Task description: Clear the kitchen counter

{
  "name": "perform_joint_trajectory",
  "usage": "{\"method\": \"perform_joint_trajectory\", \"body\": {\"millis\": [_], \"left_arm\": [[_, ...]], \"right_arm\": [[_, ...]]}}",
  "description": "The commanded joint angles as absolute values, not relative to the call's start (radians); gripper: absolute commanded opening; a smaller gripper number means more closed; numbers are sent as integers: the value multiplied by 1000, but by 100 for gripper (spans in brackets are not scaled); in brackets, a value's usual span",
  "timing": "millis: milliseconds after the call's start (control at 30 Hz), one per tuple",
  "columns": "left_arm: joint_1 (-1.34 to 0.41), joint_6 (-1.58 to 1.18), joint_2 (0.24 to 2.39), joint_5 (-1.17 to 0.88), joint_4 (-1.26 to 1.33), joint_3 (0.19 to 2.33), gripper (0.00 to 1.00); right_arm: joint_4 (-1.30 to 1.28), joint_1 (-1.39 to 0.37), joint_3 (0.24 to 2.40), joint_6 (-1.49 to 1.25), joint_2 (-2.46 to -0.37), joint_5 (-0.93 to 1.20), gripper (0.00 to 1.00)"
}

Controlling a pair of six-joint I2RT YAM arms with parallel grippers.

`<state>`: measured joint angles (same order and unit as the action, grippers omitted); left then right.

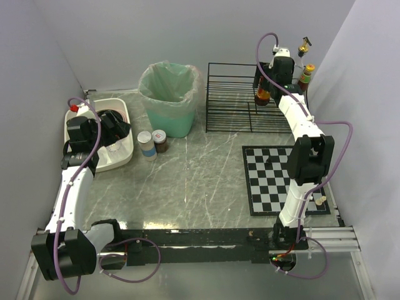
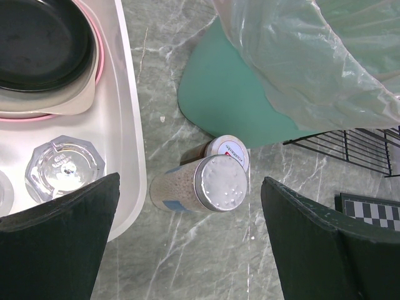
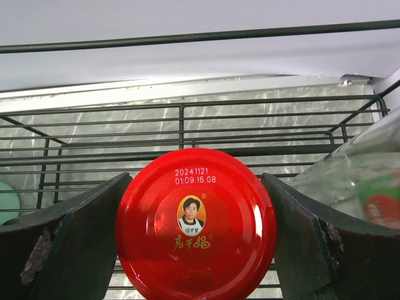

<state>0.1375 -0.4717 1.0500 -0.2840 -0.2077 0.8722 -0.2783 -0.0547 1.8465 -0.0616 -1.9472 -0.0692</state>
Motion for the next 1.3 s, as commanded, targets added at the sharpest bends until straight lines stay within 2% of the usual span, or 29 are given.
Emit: {"method": "perform_joint_trajectory", "body": {"millis": [0, 333, 733, 900, 1267], "left_arm": [[133, -463, 1048, -302, -193, 894, 99], [133, -465, 1054, -305, -193, 896, 99], [132, -463, 1052, -304, -193, 894, 99], [132, -465, 1060, -307, -193, 897, 99], [132, -465, 1049, -281, -193, 894, 99]], "right_arm": [[-216, -44, 1850, -63, -1881, -66, 90], [-193, -58, 1864, -17, -1815, -100, 92], [35, -162, 1648, 117, -1646, -84, 93], [92, -293, 1543, 55, -1545, -6, 93], [190, -604, 1319, -182, -1456, 192, 91]]}}
